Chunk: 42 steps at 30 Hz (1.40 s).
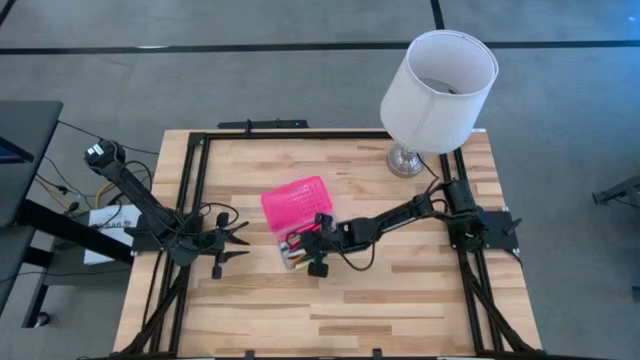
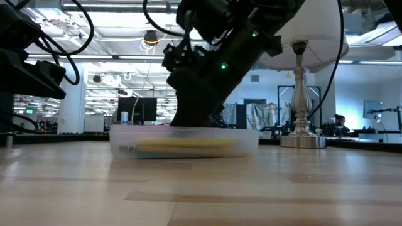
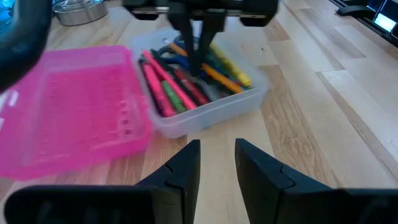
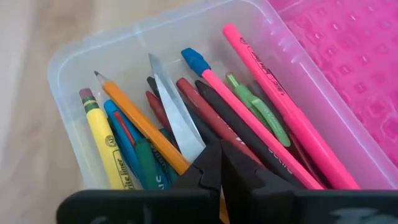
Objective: Pick & place school supplies into a supply box
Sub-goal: Close the pink supply box
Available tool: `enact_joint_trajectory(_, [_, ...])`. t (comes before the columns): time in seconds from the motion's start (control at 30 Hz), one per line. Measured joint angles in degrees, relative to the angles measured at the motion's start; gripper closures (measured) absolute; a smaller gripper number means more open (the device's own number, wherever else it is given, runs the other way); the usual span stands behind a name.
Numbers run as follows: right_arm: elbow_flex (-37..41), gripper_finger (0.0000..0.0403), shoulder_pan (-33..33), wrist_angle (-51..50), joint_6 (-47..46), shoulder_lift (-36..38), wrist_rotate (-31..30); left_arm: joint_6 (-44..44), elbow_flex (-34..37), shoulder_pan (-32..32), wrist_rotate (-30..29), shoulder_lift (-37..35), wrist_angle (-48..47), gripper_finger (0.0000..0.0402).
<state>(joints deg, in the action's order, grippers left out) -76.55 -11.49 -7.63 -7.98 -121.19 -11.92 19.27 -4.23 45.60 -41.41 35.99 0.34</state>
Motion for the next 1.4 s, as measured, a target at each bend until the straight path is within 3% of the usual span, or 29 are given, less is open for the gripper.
enact_joint_trajectory(0.37, [0.04, 0.0403, -6.85, -0.09, 5.50, -0.07, -0.76, 0.00, 0.02, 0.00, -0.90, 0.00, 0.00, 0.0306])
enact_joint_trajectory(0.53, [0.12, 0.0403, -9.03, -0.33, 5.50, -0.12, -7.47, -0.60, 0.00, 0.02, -1.73, 0.00, 0.00, 0.0306])
enact_joint_trajectory(0.8, [-2.88, 0.0403, -10.53, -3.24, 4.95, 0.37, -15.73, -2.44, 0.01, 0.02, -7.82, -0.01, 0.22, 0.0306])
enact_joint_trajectory(1.03, [-6.18, 0.0403, -11.94, -7.83, 0.21, 0.46, -18.21, -2.53, 0.00, -0.37, -10.83, 0.02, 0.20, 0.0306])
enact_joint_trajectory(1.17, [-7.08, 0.0403, -13.98, -9.85, -4.30, 0.46, -18.41, -3.24, 0.01, -4.12, -10.91, 0.02, -1.04, 0.0306])
enact_joint_trajectory(1.4, [-7.13, 0.0403, -20.35, -12.21, -12.22, 0.49, -24.04, -4.27, 0.02, -16.10, -10.29, 0.02, -3.73, 0.0306])
